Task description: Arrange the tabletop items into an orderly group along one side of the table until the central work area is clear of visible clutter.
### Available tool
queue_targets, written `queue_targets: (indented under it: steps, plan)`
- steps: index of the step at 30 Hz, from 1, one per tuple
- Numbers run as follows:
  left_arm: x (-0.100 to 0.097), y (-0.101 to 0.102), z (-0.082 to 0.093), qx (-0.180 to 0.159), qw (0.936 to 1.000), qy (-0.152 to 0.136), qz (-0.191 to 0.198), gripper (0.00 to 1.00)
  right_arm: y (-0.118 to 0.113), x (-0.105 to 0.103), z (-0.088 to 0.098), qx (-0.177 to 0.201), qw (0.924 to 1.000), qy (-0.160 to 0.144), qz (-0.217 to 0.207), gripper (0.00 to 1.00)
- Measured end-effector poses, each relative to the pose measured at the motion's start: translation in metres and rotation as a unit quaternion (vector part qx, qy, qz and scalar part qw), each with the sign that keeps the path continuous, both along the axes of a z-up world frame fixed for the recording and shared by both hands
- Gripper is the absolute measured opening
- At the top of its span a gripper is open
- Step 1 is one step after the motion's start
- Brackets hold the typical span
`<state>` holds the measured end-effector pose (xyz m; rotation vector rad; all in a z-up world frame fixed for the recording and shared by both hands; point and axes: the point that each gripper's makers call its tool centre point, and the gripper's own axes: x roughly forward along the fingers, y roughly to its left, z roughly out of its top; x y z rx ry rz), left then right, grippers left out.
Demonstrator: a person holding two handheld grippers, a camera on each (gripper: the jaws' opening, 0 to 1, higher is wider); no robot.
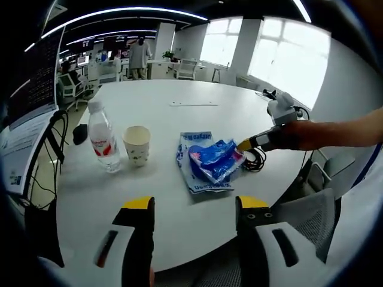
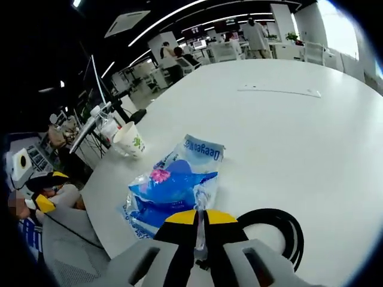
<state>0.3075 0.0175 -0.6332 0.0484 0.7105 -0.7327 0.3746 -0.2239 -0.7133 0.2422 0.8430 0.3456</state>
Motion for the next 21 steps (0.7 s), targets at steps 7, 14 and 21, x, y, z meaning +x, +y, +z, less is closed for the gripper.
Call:
queue_targets:
  steps: [7,14,21]
  plan:
    - [-0.003,-0.006,-0.003,0.001,1.0000,0.006,-0.003,0.54,-0.029,-0.001,0.005,0.000,0.9997,-0.007,-0.022,0.00]
    - [-0.002,-0.012,-0.002,0.001,1.0000,0.007,-0.005,0.53,-0.062,0.001,0.010,-0.001,0.9986,-0.012,-0.052,0.00]
    - [-0.004,-0.017,-0.002,0.002,1.0000,0.007,-0.005,0.53,-0.091,0.009,0.017,0.003,0.9962,-0.022,-0.085,0.00]
